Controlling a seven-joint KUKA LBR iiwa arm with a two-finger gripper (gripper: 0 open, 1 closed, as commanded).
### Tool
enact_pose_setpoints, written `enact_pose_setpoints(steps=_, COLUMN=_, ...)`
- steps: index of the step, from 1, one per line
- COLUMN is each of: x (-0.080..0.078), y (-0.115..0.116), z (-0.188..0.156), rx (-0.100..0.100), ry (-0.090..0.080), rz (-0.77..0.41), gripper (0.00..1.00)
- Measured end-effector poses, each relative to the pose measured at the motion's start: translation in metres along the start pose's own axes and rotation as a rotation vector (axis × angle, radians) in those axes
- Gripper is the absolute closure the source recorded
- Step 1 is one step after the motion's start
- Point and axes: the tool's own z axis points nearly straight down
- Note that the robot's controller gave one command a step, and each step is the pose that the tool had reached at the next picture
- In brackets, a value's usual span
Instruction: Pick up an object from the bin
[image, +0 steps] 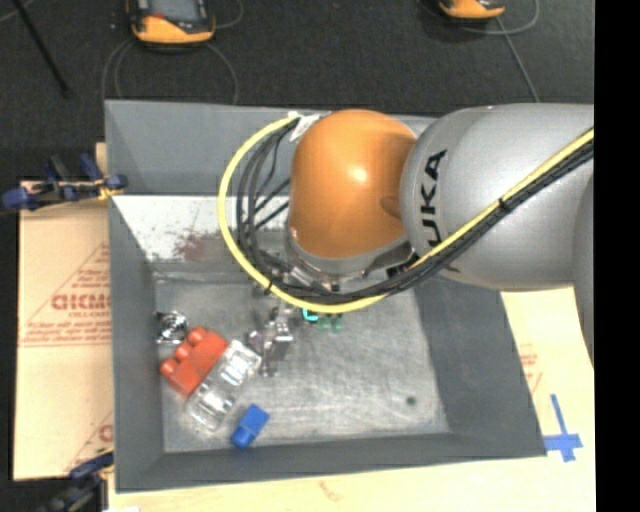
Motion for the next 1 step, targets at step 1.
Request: enact_pose_setpoints(steps=1, x=-0.0113, y=0.0529, z=0.1295, rx=-0.005, ry=-0.017, rz=-0.328, gripper=0.0)
